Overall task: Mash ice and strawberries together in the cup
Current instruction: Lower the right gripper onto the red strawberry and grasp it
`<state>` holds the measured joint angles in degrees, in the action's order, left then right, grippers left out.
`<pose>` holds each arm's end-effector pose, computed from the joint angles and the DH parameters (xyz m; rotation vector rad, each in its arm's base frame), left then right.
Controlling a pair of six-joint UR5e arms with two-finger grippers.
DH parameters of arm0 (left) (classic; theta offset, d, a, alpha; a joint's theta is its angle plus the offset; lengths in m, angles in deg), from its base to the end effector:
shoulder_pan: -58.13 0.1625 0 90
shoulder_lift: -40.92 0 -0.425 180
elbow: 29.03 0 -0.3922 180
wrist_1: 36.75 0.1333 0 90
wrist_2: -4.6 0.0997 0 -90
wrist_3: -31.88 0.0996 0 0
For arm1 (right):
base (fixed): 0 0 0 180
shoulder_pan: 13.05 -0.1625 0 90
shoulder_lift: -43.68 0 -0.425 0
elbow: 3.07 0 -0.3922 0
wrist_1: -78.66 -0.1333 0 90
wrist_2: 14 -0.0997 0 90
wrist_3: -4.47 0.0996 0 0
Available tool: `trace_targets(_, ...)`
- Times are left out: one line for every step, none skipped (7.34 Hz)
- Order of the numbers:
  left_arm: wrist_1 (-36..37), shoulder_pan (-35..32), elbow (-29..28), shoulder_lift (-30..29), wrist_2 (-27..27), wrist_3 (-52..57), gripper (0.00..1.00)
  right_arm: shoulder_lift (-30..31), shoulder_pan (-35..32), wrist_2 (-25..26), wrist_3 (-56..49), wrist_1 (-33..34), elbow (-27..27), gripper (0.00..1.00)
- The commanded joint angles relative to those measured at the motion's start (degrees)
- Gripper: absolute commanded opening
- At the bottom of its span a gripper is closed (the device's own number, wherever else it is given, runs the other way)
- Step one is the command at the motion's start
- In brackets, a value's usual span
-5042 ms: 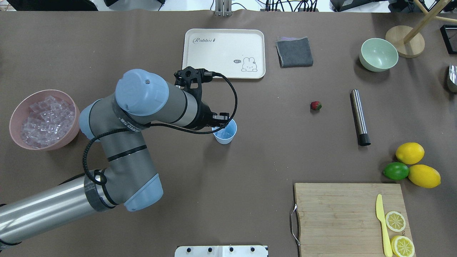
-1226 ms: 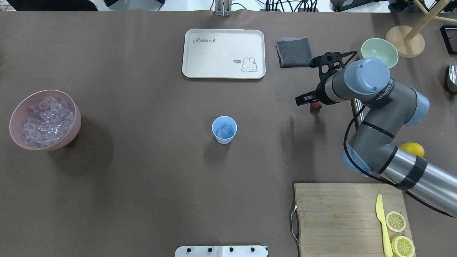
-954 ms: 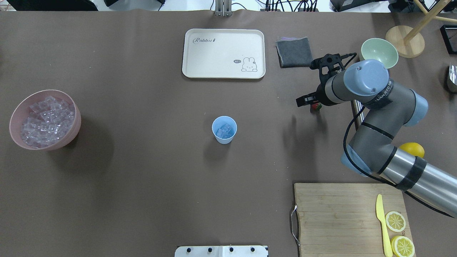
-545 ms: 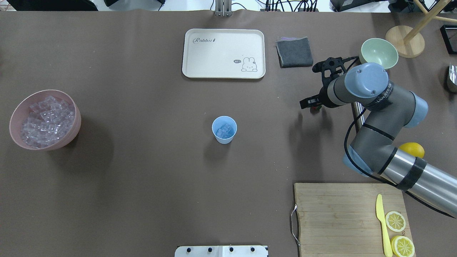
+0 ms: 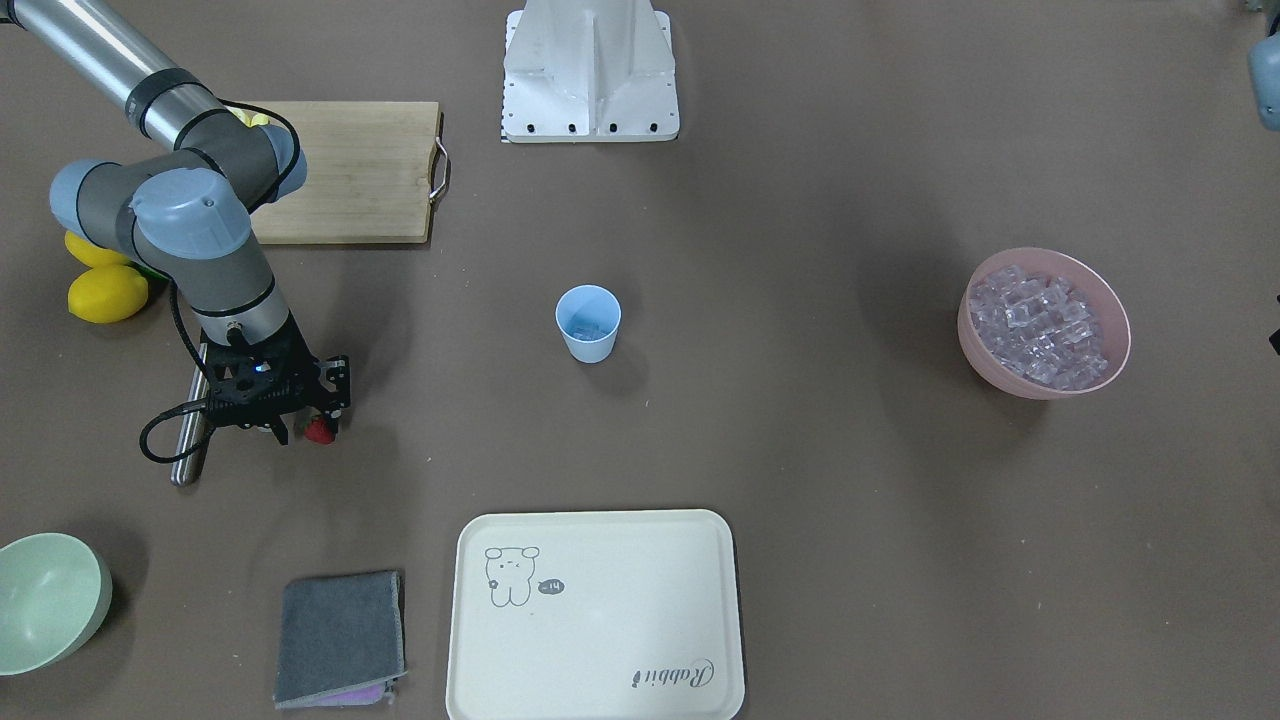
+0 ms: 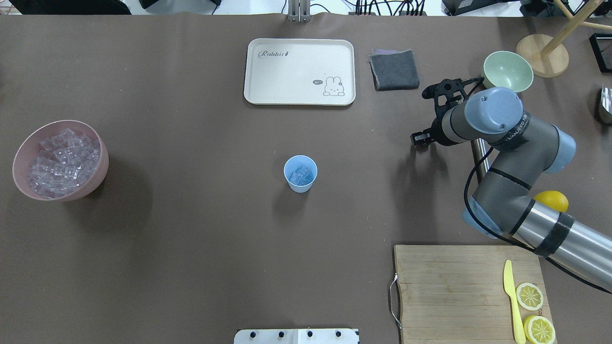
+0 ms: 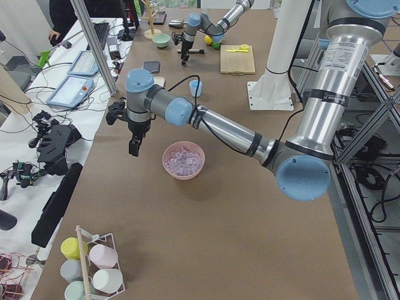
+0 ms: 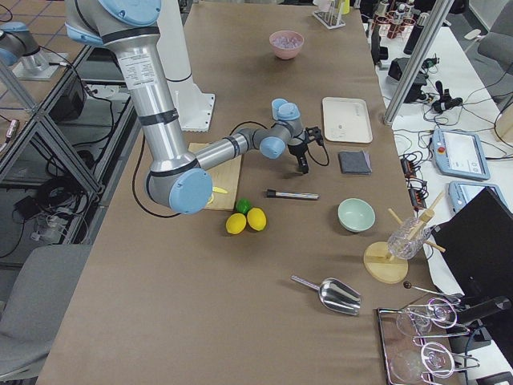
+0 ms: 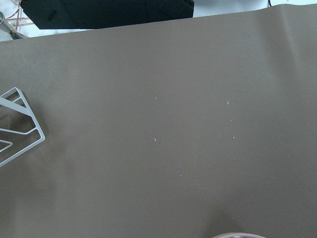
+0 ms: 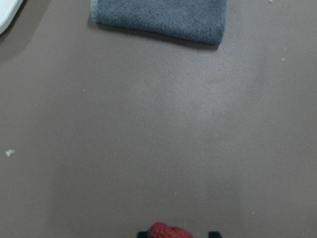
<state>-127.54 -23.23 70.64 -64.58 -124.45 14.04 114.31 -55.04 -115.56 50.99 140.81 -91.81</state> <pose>0.0192 -0.5959 0.4311 0.2701 0.7508 0.0024 -0.4097 -0.5212 0.4377 0.4024 -0.7168 -0.1054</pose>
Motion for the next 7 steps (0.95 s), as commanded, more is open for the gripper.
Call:
trace_targets(0.0, 0.0, -0.1, -0.1, 0.0, 0.1, 0.97, -0.7, 0.2, 0.4, 0.5, -0.6, -0.3, 0.0)
trace_targets(0.0, 0.0, -0.3, -0.1, 0.0, 0.1, 0.97, -1.6, -0.7, 0.0, 0.6, -0.6, -0.9, 0.0)
trace_targets(0.0, 0.0, -0.4, -0.1, -0.1, 0.1, 0.97, -4.1, -2.7, -2.2, 0.5, -0.2, -1.9, 0.0)
trace_targets(0.0, 0.0, -0.4, 0.0, -0.1, 0.1, 0.97, -8.2, -3.8, -6.0, 0.8, -0.2, -2.0, 0.0)
trace_targets(0.1, 0.0, -0.4, 0.0, -0.1, 0.1, 0.97, -12.6, -3.1, -6.5, 4.0, 0.1, -2.0, 0.0)
trace_targets(0.1, 0.0, -0.4, 0.1, -0.1, 0.1, 0.97, -16.0, -0.1, -6.2, 8.1, 0.2, -1.9, 0.0)
trace_targets(0.2, 0.0, -0.5, 0.1, -0.1, 0.0, 0.97, -18.9, 1.8, -5.7, 9.8, 2.2, -2.2, 0.0)
